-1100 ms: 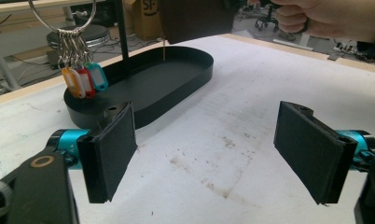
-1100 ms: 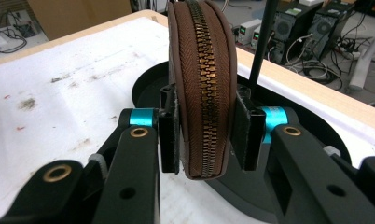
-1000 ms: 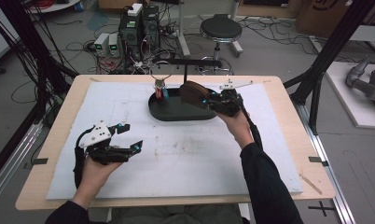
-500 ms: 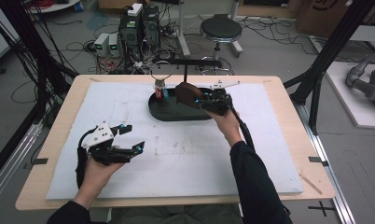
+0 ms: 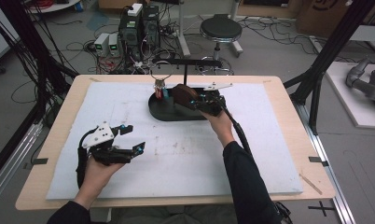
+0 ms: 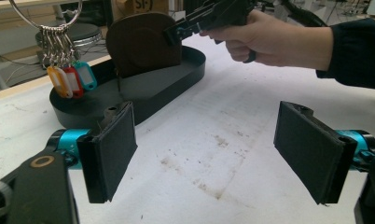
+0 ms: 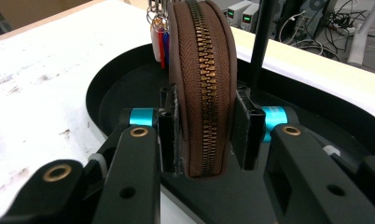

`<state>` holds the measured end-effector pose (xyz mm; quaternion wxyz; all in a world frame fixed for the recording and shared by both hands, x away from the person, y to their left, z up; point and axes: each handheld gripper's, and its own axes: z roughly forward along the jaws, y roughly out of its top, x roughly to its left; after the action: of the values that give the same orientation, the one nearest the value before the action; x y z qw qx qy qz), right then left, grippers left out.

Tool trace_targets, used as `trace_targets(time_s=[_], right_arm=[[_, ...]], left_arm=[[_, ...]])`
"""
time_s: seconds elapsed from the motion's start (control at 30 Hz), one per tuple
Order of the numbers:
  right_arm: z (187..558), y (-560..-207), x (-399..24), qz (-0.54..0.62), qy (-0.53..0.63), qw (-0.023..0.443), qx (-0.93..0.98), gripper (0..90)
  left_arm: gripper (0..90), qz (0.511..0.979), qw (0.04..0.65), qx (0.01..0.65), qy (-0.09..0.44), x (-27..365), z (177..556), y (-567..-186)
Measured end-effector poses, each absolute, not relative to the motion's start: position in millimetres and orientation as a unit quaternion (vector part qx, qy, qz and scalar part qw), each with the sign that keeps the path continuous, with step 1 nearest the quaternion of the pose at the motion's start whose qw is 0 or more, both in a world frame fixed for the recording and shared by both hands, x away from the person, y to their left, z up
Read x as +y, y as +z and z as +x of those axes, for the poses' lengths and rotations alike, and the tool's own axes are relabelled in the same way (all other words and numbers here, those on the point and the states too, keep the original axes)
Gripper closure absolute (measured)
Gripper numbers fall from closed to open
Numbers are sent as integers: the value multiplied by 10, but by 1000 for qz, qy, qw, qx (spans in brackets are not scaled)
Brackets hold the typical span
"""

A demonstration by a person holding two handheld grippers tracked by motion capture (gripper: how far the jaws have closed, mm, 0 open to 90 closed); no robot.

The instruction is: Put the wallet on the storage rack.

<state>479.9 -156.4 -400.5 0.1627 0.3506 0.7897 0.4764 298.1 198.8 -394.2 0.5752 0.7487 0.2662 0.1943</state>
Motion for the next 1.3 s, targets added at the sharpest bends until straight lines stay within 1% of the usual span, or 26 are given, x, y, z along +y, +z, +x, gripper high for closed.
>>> trace_targets(time_s=[0.1,0.23,0.4,0.57,0.8,0.93,0.97,1.1,1.2,1.3], right_arm=[[4819,-4051,-1538,352,476,170,788,687],[4855,-4113,-1534,358,481,168,782,688],[4872,-4198,-1523,366,455,167,794,687],[4871,-4238,-1545,370,462,167,788,683],[4884,-4270,-1582,371,452,155,797,663],[4877,-4271,-1582,371,438,162,803,634],[4876,-4271,-1583,373,433,163,804,616],[4873,-4238,-1624,384,427,173,800,459],[4852,-4179,-1666,381,419,187,802,388],[4807,-4088,-1709,373,408,205,808,355]], left_arm=[[209,750,576,263,192,1978,2983,-3944],[209,750,576,263,191,1971,2980,-3944],[209,748,578,263,193,1982,2968,-3940],[209,749,577,264,192,1985,2967,-3942],[209,751,576,262,191,1979,2965,-3945],[209,750,576,262,192,1980,2967,-3942],[209,750,575,262,193,1980,2966,-3943],[209,751,575,262,192,1979,2966,-3946],[209,751,574,263,194,1983,2970,-3946],[208,751,573,264,195,1987,2975,-3946]])
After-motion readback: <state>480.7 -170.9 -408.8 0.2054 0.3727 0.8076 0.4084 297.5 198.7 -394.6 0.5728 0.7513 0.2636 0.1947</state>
